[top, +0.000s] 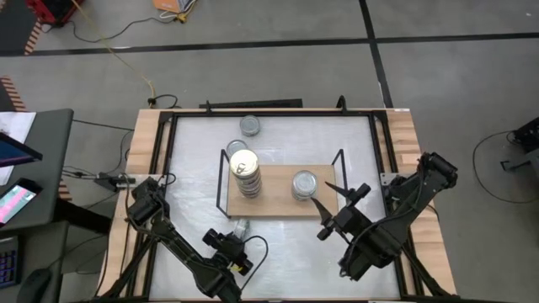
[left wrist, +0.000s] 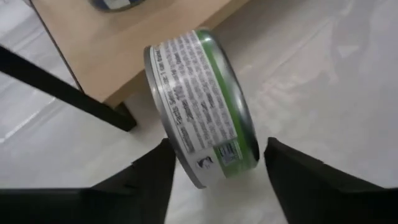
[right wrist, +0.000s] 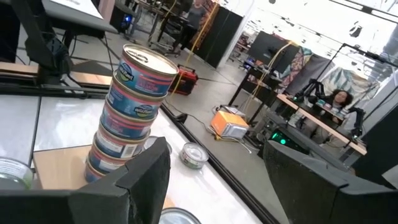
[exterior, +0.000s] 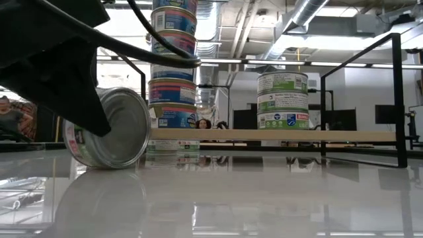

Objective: Stack canned seafood by type on shelf
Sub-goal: Stack the green tuna can on top of the green tuna can on the shelf

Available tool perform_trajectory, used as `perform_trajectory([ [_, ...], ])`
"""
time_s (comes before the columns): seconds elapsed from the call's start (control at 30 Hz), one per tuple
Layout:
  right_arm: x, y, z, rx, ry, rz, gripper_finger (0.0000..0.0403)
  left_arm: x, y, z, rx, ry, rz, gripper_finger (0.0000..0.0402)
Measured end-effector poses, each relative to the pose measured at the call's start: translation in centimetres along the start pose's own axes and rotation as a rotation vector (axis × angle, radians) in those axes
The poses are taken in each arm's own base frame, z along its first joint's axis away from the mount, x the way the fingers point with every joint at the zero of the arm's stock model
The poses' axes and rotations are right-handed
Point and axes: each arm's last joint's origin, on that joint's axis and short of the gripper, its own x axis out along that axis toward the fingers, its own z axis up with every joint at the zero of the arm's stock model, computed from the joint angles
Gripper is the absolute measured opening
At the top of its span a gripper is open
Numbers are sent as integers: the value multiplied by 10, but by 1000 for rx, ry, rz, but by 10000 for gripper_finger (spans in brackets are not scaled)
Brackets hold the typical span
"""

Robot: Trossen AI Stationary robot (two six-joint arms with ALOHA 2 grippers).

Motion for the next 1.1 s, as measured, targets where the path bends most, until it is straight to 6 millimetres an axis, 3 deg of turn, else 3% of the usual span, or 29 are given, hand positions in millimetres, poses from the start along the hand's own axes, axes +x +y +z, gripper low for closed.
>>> perform_trajectory([
  [0.3,0,0,0,0,7,2,290,10,-1,8,83,1,18,130],
  [0.5,0,0,0,-4,7,2,290,4,-2,9,175,11,6,129],
  [0.73,-7,1,0,-18,0,24,290,-30,-21,23,409,-30,-144,130],
  [0.93,-19,2,-1,-55,-17,63,290,-54,-32,53,614,-209,-173,131],
  [1.1,-34,-10,4,-42,-51,106,290,-55,-36,80,884,-333,-94,132],
])
